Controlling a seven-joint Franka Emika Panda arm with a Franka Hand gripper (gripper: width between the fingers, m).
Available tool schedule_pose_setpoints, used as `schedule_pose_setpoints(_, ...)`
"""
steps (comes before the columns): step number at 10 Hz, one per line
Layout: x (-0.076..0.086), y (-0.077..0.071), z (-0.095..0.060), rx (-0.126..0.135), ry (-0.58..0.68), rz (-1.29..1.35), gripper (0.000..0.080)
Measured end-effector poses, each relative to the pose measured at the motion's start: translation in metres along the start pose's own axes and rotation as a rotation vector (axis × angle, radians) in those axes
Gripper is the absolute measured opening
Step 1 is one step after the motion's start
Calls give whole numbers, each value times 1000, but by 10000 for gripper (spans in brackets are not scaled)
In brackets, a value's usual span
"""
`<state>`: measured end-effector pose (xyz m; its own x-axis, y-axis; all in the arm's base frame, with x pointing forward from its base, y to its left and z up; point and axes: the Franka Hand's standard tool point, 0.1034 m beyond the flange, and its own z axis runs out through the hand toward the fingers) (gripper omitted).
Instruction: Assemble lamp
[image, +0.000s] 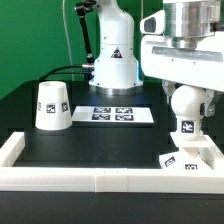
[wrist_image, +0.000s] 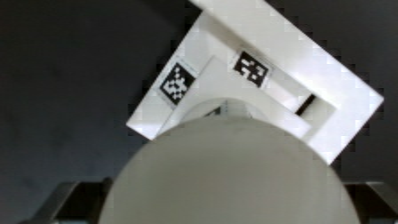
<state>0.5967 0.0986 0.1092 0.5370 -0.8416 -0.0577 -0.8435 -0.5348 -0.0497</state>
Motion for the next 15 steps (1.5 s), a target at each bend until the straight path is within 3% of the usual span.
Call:
schedule_pose_setpoints(3,0,0,0,8,-14,116,579)
schedule_pose_setpoints(5,0,0,0,9,-14,59,579)
schedule_pose_setpoints(6,-3,-2,1,8,-14,27,654)
schedule_pose_setpoints(9,-6,-5,1,16,-7,-278,697)
schedule_pose_setpoints(11,-8,-8,3,43,21,-531,699)
schedule_pose_setpoints(15,-6,-9,-1,40,41,-940,699)
